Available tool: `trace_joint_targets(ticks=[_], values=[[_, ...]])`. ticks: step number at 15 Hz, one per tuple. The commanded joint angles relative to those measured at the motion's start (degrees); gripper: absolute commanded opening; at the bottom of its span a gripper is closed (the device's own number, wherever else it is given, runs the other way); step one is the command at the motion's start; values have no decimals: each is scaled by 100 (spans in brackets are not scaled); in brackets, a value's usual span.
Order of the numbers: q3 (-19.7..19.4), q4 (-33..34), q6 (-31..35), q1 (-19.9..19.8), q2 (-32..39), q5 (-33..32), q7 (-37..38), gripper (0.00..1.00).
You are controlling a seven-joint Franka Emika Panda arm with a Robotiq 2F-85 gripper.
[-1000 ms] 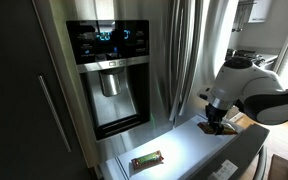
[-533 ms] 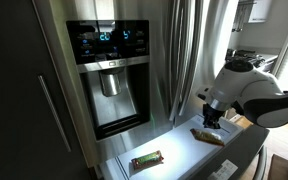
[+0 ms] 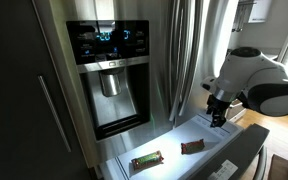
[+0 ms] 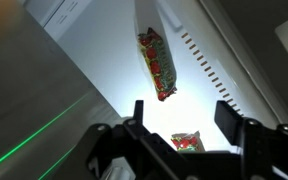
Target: Put the snack pack in the fridge
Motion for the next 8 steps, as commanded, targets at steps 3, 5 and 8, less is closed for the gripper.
trace_joint_targets(ticks=[3, 5, 8], values=[[-217, 282, -1819, 115, -949, 1023, 515, 100], [-246, 481, -2353, 73, -1113, 1262, 831, 100], [-183, 720, -2889, 8, -1174, 1535, 1450, 100]])
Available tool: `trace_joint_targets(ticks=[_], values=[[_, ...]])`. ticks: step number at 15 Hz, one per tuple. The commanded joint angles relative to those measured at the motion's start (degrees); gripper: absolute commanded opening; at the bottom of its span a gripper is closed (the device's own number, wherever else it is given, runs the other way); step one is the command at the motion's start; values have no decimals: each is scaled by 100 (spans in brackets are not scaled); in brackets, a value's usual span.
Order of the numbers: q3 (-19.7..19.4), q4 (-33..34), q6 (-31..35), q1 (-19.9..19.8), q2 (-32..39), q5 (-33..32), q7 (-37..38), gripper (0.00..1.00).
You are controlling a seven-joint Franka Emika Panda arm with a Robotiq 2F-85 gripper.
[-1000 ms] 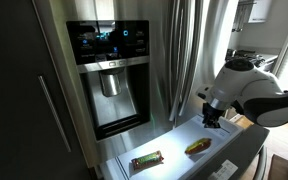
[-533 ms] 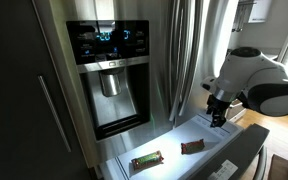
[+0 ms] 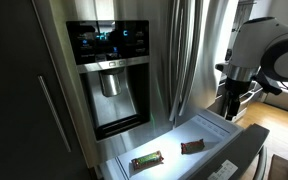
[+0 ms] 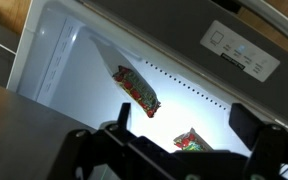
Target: Put the snack pack in the fridge
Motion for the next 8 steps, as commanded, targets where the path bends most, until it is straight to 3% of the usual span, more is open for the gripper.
trace_joint_targets(ticks=[1, 5, 8], values=[[37, 174, -521, -44, -142, 332, 676, 100], [142, 165, -329, -78, -183, 292, 1177, 100], [109, 215, -357, -34, -98, 208, 1062, 100]])
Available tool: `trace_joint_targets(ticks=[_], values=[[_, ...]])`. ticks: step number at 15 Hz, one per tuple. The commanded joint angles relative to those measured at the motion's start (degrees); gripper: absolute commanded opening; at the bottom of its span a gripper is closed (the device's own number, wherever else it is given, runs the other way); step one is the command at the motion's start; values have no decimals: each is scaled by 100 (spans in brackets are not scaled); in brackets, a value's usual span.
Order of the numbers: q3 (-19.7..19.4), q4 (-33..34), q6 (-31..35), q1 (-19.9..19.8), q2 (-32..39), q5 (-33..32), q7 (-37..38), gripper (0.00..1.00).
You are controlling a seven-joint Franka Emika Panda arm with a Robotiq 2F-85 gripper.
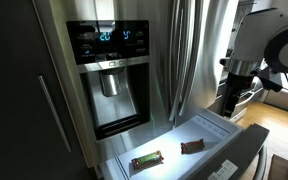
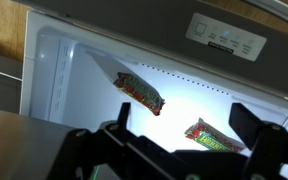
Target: Put the snack pack in the fridge
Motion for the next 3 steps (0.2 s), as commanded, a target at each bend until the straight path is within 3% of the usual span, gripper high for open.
trace_joint_targets(ticks=[1, 3], values=[[36, 11, -13, -33, 1, 18, 1, 100], [38, 12, -13, -41, 1, 18, 15, 100]])
